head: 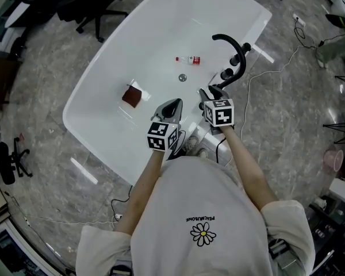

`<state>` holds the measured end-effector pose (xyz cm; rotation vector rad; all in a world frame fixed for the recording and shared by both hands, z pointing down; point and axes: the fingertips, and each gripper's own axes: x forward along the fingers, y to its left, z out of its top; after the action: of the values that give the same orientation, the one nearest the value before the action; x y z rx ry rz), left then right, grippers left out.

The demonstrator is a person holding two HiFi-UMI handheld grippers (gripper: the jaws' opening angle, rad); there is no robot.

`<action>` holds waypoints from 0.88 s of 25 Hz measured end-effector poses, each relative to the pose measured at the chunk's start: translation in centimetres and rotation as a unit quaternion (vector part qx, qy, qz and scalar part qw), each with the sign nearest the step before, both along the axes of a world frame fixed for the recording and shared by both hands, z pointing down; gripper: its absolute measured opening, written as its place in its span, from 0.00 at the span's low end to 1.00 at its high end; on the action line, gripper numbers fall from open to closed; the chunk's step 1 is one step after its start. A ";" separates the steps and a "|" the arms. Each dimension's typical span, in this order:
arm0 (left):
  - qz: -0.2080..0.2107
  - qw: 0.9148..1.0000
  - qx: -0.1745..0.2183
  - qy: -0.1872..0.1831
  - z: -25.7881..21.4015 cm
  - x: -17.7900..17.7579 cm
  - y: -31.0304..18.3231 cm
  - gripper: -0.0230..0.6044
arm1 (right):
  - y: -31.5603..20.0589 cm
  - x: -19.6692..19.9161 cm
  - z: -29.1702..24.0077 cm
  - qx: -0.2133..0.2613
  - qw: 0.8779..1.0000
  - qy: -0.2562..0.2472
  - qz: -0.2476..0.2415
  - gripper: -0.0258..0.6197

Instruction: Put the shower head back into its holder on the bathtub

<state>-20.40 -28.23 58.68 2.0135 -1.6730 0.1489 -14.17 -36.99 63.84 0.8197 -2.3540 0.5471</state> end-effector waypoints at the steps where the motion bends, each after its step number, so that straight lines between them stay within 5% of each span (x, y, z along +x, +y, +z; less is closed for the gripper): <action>1: 0.001 1.000 0.005 -0.001 -0.4 0.1 -0.3 0.03 | -0.4 -0.4 -1.5 0.016 1.000 -0.009 -0.008 0.25; 4: 0.017 0.999 0.027 -0.021 -2.3 0.2 -1.7 0.03 | -1.5 -1.4 -7.3 0.075 0.996 -0.039 -0.023 0.25; 7: 0.020 0.996 0.079 -0.033 -6.6 -0.1 -3.5 0.03 | -2.3 -0.8 -14.1 0.140 0.987 -0.080 -0.004 0.05; 9: 0.005 0.992 0.124 -0.025 -10.3 -0.6 -4.3 0.03 | -2.2 0.3 -18.1 0.161 0.981 -0.109 0.016 0.05; 15: -0.014 0.972 0.231 -0.027 -19.5 0.0 -3.2 0.03 | 1.7 3.5 -26.8 0.158 0.956 -0.246 0.017 0.05; 18: -0.003 0.967 0.253 -0.031 -21.4 1.2 -1.6 0.03 | 3.8 5.0 -27.3 0.162 0.955 -0.247 0.015 0.05; 22: -0.003 0.970 0.236 -0.062 -20.3 2.6 -0.6 0.03 | 6.6 5.9 -25.8 0.134 0.965 -0.225 -0.008 0.05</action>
<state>-17.80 -28.80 38.38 2.3821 -1.9319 -0.1437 -8.32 -30.40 38.08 0.8654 -2.8972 0.4472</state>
